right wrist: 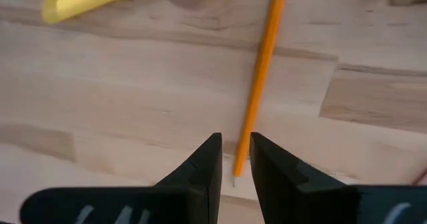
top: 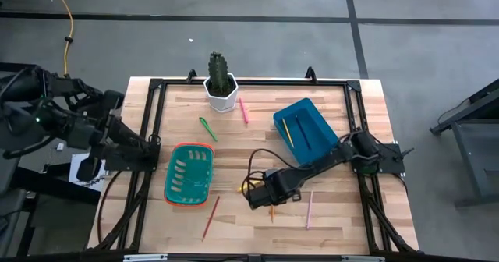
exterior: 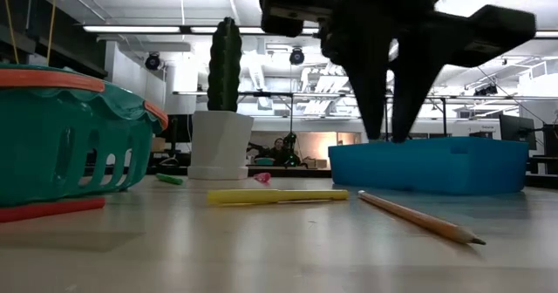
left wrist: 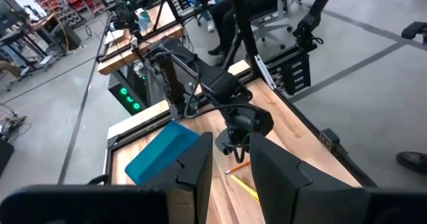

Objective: Sort pens & pencils
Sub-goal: Put the orange pencil into the blue bin

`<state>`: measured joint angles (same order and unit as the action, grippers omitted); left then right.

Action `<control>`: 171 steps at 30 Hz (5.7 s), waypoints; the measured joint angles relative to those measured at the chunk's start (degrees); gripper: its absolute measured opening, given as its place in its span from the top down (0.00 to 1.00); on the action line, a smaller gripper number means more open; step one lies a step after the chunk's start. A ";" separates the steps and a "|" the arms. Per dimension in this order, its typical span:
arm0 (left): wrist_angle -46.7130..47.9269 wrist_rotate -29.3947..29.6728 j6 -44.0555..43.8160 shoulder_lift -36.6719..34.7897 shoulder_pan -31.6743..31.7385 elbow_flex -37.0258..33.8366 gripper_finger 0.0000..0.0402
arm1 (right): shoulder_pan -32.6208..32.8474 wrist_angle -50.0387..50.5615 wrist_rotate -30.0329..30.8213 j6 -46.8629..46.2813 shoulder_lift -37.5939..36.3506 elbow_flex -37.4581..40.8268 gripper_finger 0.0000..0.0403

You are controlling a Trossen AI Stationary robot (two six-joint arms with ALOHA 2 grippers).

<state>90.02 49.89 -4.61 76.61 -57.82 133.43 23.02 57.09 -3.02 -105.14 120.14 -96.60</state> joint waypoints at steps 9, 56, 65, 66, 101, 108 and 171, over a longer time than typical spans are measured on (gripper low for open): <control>0.00 -1.41 2.19 -1.57 0.00 0.00 0.78 | -0.93 0.84 1.12 -1.49 0.00 0.00 0.83; 0.00 -5.47 4.29 -1.81 -0.02 0.00 0.78 | -1.17 7.82 -2.01 -0.90 6.21 -5.27 0.83; 0.00 -5.93 4.23 -1.81 -0.02 0.00 0.78 | -0.07 2.50 -2.87 -4.71 6.27 -1.42 0.83; -0.02 -6.17 4.18 -1.81 -0.01 0.00 0.78 | 0.10 2.61 -2.51 -5.26 6.27 -1.40 0.83; 0.00 -8.56 2.81 -1.76 0.00 0.00 0.78 | 0.91 -5.75 -5.84 -8.21 5.66 2.38 0.83; -0.01 -9.12 2.73 -1.76 0.00 0.00 0.78 | 1.38 -5.60 -4.30 -8.94 6.03 2.52 0.83; 0.00 -11.54 1.70 -1.74 -0.02 0.00 0.78 | -16.65 32.91 14.51 22.63 3.09 -28.13 0.99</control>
<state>90.02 38.35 -2.91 74.87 -57.84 133.43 6.37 90.00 11.49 -82.52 123.22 -124.73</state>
